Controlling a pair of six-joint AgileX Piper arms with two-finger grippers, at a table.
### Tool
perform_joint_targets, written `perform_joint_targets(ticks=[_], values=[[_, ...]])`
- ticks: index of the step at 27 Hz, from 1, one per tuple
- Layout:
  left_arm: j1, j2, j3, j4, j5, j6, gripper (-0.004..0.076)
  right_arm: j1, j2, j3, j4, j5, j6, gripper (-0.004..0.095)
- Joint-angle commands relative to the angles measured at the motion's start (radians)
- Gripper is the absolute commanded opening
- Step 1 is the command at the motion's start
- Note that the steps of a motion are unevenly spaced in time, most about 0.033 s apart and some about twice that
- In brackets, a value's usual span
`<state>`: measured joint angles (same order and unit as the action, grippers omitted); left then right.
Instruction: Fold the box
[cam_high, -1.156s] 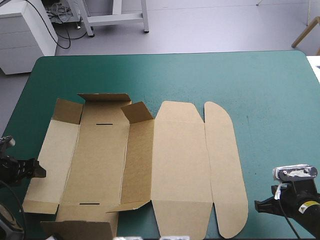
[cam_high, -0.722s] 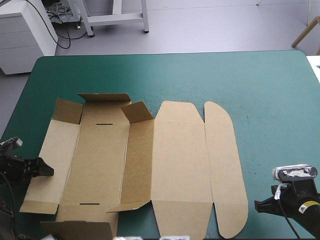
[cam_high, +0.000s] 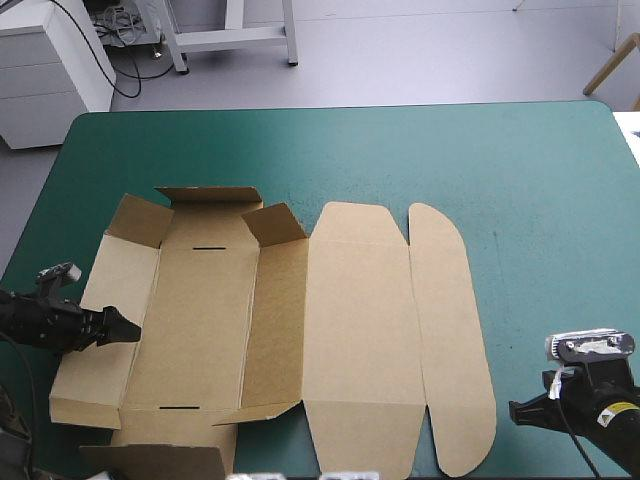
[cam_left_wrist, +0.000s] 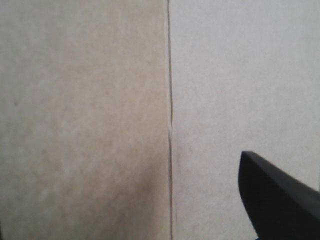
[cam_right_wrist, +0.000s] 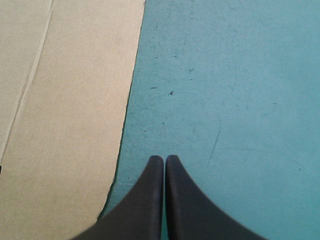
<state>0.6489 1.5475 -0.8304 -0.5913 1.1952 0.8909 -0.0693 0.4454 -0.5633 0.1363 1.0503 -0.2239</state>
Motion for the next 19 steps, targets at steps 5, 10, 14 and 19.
perform_joint_targets(ticks=[5,10,14,19], values=[[-0.022,0.002,0.014,0.003,0.107,-0.028,0.0447,-0.008,0.008,-0.026,0.005,-0.049,-0.014,-0.0004],[-0.022,0.002,0.014,0.008,0.107,-0.03,0.0078,-0.008,0.008,-0.026,0.005,-0.049,-0.014,-0.0004],[-0.022,0.002,0.014,0.046,0.107,-0.044,-0.001,-0.008,0.008,-0.026,0.005,-0.052,-0.014,-0.0004],[-0.022,0.002,0.014,0.092,0.107,-0.06,-0.001,-0.008,0.008,-0.026,0.005,-0.052,-0.014,-0.0004]])
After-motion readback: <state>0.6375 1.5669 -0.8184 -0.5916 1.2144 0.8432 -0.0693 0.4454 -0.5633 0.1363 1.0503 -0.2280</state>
